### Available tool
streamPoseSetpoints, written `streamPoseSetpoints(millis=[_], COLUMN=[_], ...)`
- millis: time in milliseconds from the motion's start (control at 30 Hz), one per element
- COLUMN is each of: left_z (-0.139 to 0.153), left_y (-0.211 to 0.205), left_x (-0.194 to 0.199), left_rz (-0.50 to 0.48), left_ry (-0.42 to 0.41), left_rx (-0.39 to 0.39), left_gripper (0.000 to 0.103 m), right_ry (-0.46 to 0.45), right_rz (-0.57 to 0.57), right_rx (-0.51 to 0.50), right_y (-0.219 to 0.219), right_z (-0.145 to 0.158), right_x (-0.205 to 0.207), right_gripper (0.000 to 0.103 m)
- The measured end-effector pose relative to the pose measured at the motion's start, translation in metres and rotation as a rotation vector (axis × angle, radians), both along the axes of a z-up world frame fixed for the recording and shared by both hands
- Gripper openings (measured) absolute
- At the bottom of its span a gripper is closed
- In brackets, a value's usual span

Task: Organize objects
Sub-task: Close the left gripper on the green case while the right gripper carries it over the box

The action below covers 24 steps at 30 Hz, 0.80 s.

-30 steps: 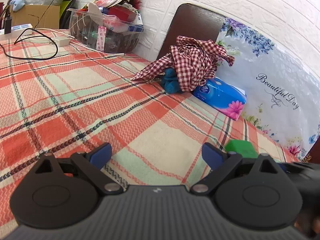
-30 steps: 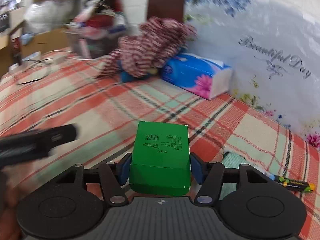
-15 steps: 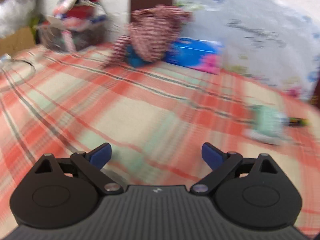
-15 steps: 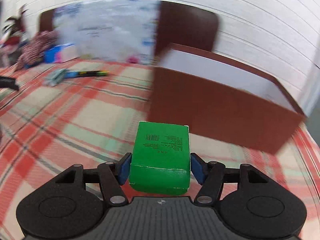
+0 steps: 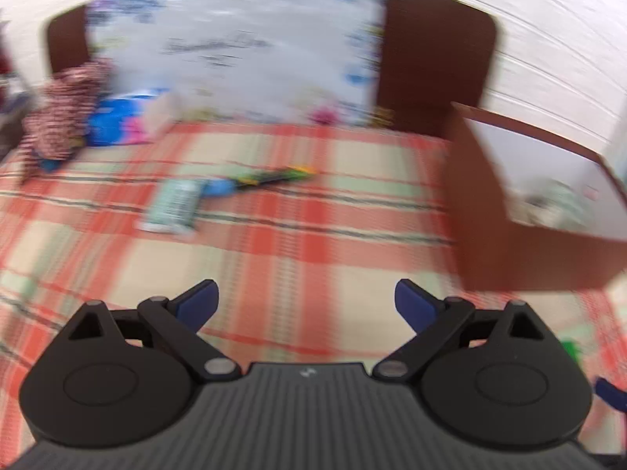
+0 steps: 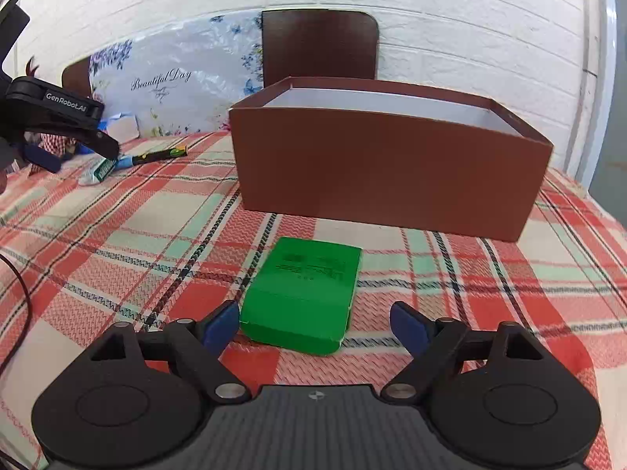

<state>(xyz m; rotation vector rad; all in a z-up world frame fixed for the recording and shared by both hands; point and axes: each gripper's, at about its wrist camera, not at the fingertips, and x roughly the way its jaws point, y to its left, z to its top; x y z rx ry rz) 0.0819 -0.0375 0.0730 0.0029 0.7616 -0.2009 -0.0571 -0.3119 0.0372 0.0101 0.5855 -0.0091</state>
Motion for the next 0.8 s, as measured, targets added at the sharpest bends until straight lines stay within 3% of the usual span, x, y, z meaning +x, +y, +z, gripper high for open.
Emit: streamPoseSetpoints(millis=[267, 400, 500, 567, 633, 700, 800], left_z=[-0.014, -0.033, -0.056, -0.059, -0.055, -0.047, -0.023], left_y=[-0.091, -0.122, -0.137, -0.142, -0.149, -0.152, -0.152], left_x=[-0.032, -0.037, -0.03, -0.034, -0.034, -0.037, -0.046], left_rz=[-0.33, -0.401, -0.423, -0.442, -0.506, -0.516, -0.547], left_ry=[0.19, 0.229, 0.307, 0.262, 0.262, 0.247, 0.16], left_rx=[-0.116, -0.085, -0.064, -0.065, -0.086, -0.073, -0.076], left_gripper=[0.092, 0.092, 0.087, 0.082, 0.057, 0.057, 0.056], right_ry=[-0.005, 0.024, 0.04, 0.035, 0.027, -0.002, -0.111], right_rz=[0.016, 0.059, 0.073, 0.084, 0.083, 0.069, 0.037], right_rx=[0.071, 0.026, -0.009, -0.02, -0.019, -0.018, -0.011], right_y=[-0.018, -0.009, -0.002, 0.0, 0.002, 0.002, -0.001], right_z=[-0.004, -0.009, -0.011, -0.013, -0.013, -0.011, 0.001], right_x=[-0.006, 0.003, 0.014, 0.021, 0.024, 0.021, 0.008], right_gripper=[0.084, 0.084, 0.084, 0.061, 0.06, 0.059, 0.06])
